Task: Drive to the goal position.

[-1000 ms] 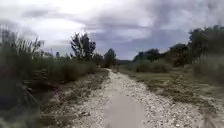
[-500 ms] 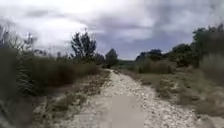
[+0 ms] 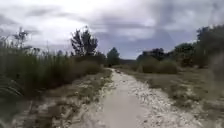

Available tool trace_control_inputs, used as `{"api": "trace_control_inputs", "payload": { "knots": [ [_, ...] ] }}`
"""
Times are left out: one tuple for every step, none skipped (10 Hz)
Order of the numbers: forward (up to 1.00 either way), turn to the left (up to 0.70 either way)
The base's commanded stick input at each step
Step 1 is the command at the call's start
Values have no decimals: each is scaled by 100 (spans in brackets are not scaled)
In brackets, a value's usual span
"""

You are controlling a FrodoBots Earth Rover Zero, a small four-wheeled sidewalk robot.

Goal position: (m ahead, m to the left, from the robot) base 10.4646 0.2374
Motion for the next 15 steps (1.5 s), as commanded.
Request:
{"api": "trace_control_inputs", "payload": {
  "knots": [
    [85, 0],
    [85, 0],
    [85, 0],
    [85, 0],
    [85, 0],
    [85, 0],
    [85, 0],
    [85, 0],
    [85, 0],
    [85, 0],
    [85, 0],
    [85, 0],
    [85, 0],
    [85, 0],
    [85, 0]
  ]
}}
